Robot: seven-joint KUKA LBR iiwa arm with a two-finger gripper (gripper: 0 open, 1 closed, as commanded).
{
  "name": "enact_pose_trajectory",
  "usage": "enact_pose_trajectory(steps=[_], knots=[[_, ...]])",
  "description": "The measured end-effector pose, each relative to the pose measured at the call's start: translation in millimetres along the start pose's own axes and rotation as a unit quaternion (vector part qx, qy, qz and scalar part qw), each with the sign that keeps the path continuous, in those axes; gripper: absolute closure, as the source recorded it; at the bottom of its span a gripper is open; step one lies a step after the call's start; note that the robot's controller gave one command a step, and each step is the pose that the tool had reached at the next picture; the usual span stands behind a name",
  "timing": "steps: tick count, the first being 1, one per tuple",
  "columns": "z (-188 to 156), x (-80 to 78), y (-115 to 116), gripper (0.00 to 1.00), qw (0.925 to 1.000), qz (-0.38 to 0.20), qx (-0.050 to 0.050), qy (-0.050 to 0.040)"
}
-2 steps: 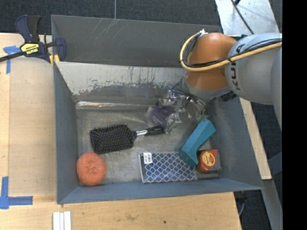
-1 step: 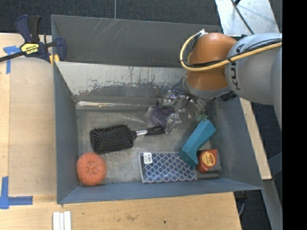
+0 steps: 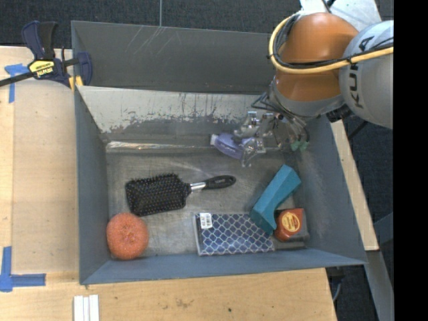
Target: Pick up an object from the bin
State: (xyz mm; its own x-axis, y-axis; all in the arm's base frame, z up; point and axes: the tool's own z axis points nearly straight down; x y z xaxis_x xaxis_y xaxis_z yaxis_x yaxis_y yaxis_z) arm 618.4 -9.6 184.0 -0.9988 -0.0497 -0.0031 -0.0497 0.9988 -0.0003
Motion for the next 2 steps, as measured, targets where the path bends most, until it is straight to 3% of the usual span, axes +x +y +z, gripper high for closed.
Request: enact_pose_trajectory(steps=[1,2], knots=[[0,0.0,0,1.00,1.0000,0.000,0.000,0.0000],[-52,1.8,2,1.00,0.9999,-0.011,0.000,0.0026]])
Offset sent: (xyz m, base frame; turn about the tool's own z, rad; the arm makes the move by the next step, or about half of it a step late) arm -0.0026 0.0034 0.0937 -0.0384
